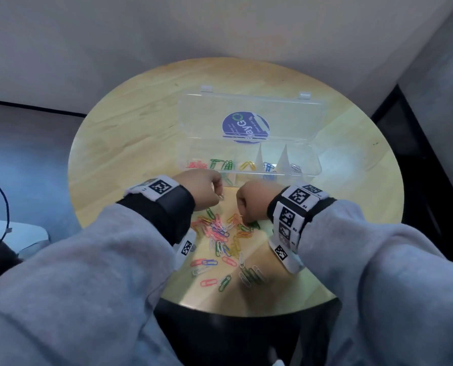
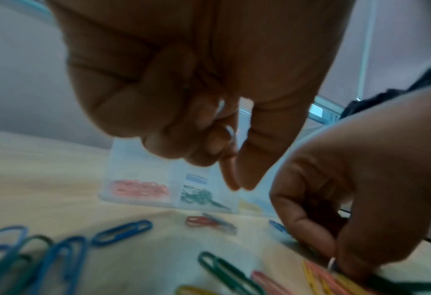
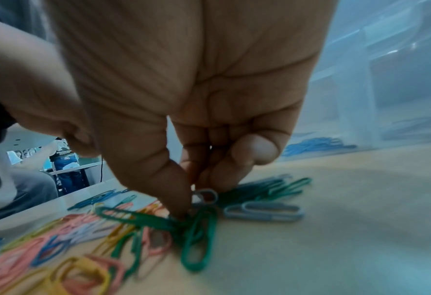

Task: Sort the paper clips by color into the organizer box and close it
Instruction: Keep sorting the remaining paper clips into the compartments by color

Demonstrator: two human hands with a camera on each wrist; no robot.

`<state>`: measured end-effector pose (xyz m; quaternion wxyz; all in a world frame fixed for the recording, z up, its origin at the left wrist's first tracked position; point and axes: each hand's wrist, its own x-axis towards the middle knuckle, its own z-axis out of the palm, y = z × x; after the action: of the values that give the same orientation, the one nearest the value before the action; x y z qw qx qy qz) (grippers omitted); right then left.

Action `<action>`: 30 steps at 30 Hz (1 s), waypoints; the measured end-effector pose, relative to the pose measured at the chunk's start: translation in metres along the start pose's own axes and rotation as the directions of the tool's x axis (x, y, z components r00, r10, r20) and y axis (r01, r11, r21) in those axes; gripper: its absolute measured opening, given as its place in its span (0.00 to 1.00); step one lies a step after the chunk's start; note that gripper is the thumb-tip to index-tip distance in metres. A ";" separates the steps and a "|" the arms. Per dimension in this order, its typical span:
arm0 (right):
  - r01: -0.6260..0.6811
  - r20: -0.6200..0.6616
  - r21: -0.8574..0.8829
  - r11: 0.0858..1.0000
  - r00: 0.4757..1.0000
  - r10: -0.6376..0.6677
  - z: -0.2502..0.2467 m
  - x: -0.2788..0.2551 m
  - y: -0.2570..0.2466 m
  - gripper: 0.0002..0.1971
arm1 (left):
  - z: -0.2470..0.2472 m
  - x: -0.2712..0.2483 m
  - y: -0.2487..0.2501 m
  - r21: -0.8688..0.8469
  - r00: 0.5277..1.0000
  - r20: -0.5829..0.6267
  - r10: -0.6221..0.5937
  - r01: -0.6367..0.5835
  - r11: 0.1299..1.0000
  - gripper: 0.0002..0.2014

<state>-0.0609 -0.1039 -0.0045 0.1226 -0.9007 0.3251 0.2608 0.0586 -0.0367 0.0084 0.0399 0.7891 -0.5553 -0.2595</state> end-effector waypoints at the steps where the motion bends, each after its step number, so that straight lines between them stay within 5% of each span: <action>1: 0.010 -0.012 0.022 1.000 1.000 -0.010 0.000 -0.003 0.002 0.02 | 0.002 0.001 0.001 0.061 1.000 -0.001 0.007 -0.007 0.998 0.11; 6: 0.009 -0.123 0.490 0.872 0.991 0.060 0.005 -0.026 0.033 0.09 | 0.009 0.012 0.003 0.212 0.999 -0.008 0.036 -0.034 0.977 0.17; 8: -0.011 -0.085 0.730 0.684 0.991 0.107 0.006 -0.037 0.050 0.10 | 0.011 0.015 0.004 0.262 1.000 -0.004 0.030 -0.028 0.965 0.16; 11: -0.026 -0.010 0.970 0.242 0.990 0.144 0.003 -0.048 0.067 0.14 | 0.012 0.015 0.004 0.301 1.000 0.005 0.018 -0.018 0.953 0.15; 14: -0.049 0.032 0.995 0.081 0.980 0.199 0.002 -0.052 0.072 0.15 | 0.014 0.015 0.006 0.357 0.999 0.031 0.026 -0.035 0.933 0.13; 16: -0.083 0.040 0.980 0.183 0.973 0.229 0.007 -0.051 0.072 0.13 | 0.015 0.014 0.010 0.395 0.999 0.047 0.029 -0.045 0.917 0.12; 19: -0.113 -0.048 0.774 0.624 0.971 0.236 0.015 -0.050 0.069 0.05 | 0.018 0.013 0.013 0.419 0.997 0.067 0.029 -0.054 0.906 0.11; 21: -0.087 -0.139 0.579 0.811 0.969 0.203 0.017 -0.047 0.065 0.00 | 0.018 0.012 0.013 0.393 0.997 0.079 0.017 -0.047 0.918 0.09; 24: -0.061 -0.168 0.386 0.921 0.976 0.136 0.015 -0.036 0.059 0.07 | 0.018 0.010 0.010 0.321 0.997 0.083 0.006 -0.033 0.946 0.05; 30: -0.082 -0.129 0.309 0.948 0.984 0.127 0.019 -0.020 0.048 0.09 | 0.007 0.007 0.002 -0.015 0.992 0.121 0.024 -0.022 1.000 0.09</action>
<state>-0.1123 -0.1221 -0.0120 0.2205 -0.8696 0.4166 0.1471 0.0552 -0.0420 0.0009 0.0147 0.7652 -0.5638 -0.3104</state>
